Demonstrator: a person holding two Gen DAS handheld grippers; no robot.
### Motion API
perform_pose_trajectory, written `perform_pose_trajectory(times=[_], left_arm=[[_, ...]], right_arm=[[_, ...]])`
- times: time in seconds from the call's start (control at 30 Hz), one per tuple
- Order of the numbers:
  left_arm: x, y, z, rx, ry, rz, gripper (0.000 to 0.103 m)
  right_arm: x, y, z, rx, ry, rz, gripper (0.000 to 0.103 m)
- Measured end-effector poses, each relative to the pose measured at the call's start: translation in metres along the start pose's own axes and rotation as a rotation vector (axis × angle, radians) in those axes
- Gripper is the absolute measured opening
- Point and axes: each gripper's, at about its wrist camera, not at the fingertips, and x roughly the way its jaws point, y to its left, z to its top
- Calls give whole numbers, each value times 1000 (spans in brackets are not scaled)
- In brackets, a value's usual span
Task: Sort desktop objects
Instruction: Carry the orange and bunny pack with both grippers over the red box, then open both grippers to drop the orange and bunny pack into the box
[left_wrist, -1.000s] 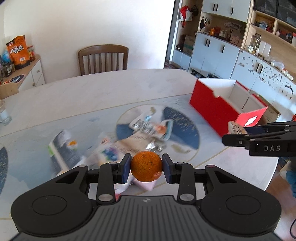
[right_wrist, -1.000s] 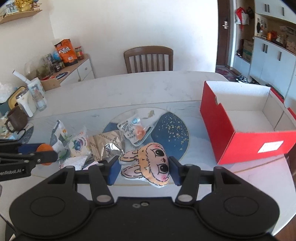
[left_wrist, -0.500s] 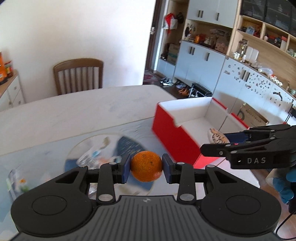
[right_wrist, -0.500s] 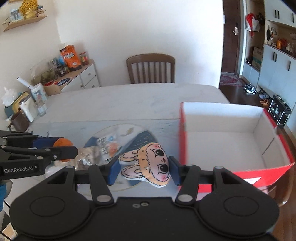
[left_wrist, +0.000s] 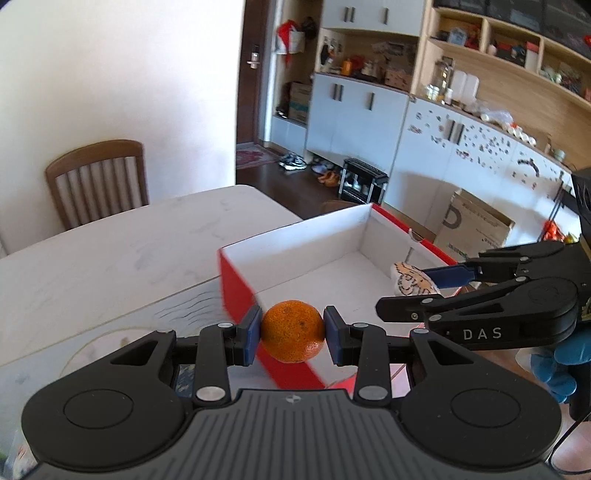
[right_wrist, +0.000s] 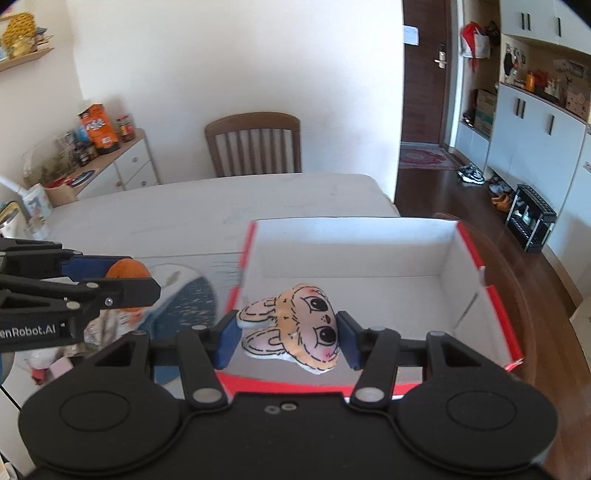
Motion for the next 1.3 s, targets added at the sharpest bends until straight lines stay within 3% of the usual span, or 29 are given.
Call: perform_pose_trajectory(times=[0.27, 0.6, 0.87, 1.3], left_arm=[[57, -18, 12, 51, 71, -7, 35], [127, -21, 22, 79, 181, -6, 35], [183, -23, 33, 102, 316, -10, 35], [243, -33, 35, 157, 502, -13, 35]], right_arm=[[23, -39, 3, -2, 28, -15, 55], [72, -78, -4, 5, 129, -46, 55], [109, -89, -5, -45, 221, -26, 55], [147, -90, -6, -145, 393, -15, 55]])
